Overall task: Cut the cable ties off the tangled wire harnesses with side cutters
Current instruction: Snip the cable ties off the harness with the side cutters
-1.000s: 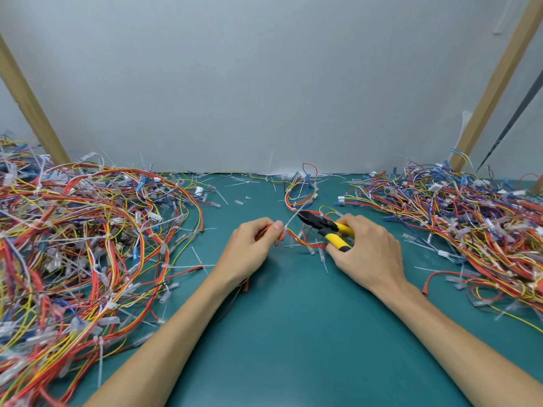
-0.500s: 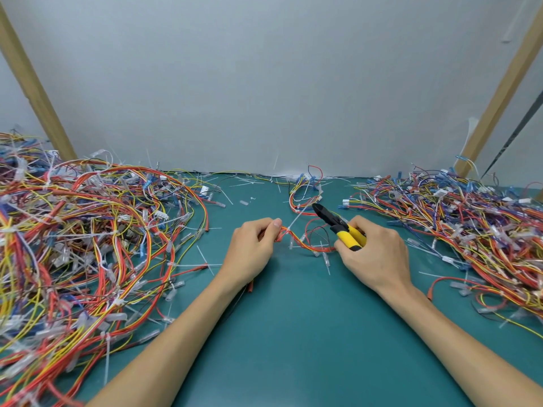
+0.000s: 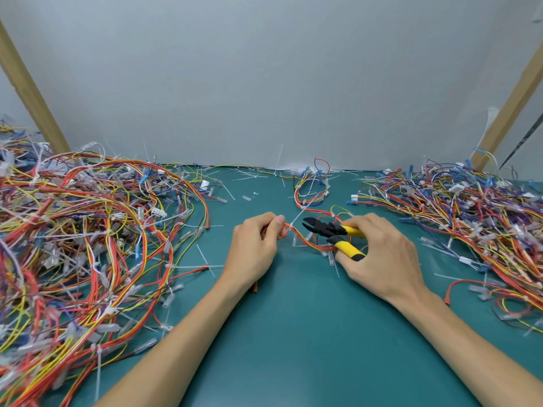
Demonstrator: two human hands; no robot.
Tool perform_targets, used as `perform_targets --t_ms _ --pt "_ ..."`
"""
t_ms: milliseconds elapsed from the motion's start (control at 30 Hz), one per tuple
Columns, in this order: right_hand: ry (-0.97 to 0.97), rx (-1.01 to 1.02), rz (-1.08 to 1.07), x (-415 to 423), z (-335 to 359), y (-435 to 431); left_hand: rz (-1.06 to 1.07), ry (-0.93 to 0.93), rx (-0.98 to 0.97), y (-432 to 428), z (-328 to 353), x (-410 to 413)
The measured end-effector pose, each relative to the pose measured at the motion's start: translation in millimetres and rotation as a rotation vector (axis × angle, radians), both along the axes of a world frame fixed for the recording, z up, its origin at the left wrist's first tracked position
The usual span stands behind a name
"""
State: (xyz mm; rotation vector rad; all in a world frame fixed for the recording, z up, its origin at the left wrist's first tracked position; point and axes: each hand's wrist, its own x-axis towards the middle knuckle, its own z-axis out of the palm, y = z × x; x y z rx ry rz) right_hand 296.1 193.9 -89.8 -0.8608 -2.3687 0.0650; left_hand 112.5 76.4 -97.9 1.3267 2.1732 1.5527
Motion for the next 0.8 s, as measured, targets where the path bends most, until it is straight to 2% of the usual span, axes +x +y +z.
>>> perform_targets --t_ms 467,800 --pt "-0.036 0.000 0.049 -0.9 0.7 -2.4 -0.128 0.091 0.001 -4.6 5.5 4.5" --pt "-0.086 0.081 0.026 0.7 2.2 -5.2 -0.140 0.143 0.007 -6.5 4.5 5.4"
